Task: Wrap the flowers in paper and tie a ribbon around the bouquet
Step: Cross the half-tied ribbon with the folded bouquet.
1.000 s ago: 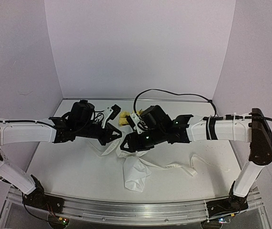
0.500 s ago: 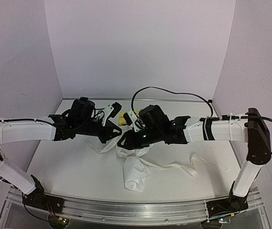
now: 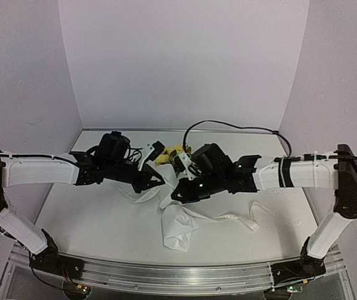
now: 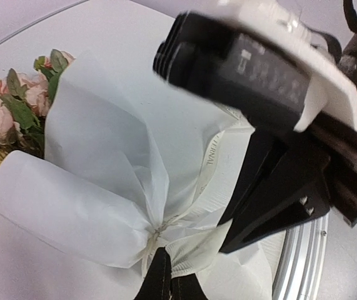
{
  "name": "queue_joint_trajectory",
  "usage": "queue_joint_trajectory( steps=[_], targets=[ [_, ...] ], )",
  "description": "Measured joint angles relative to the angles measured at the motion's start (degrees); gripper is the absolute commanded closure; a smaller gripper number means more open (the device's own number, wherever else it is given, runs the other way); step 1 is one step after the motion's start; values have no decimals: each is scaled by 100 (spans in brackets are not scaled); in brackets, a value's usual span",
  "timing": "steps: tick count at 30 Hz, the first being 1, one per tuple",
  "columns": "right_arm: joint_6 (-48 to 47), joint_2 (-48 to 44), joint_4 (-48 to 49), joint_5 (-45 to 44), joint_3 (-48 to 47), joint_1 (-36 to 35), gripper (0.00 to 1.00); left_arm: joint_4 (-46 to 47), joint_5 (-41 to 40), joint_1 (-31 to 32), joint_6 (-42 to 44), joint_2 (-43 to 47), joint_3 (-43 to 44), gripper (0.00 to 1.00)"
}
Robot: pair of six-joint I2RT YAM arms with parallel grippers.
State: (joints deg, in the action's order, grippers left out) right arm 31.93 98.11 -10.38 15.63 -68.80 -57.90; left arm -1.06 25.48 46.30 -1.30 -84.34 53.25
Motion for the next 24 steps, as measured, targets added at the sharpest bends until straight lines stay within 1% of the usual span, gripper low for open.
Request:
queue_joint_trajectory(
  steps=[4,7,12,17,20,22,24],
  targets=[
    [-60,-647,-148,-268,528,2,100,-44,191,216,22,-226,79,100],
    [-62,-911,-260,-384,807,2,100,-108,210,398,152,-492,309,100],
    [-62,-1038,-324,-466,1248,2,100,-314,244,683,431,-948,745,100],
    [-62,-1234,-449,-567,1588,2,100,-604,236,919,763,-1308,1003,99],
    [-62,-1349,-505,-604,1697,2,100,-822,192,998,956,-1486,1161,94],
    [-60,-1388,-555,-616,1729,2,100,-923,137,1029,1059,-1565,1262,85],
    [-60,-1406,-598,-634,1764,2,100,-996,59,1047,1132,-1618,1341,80]
  ],
)
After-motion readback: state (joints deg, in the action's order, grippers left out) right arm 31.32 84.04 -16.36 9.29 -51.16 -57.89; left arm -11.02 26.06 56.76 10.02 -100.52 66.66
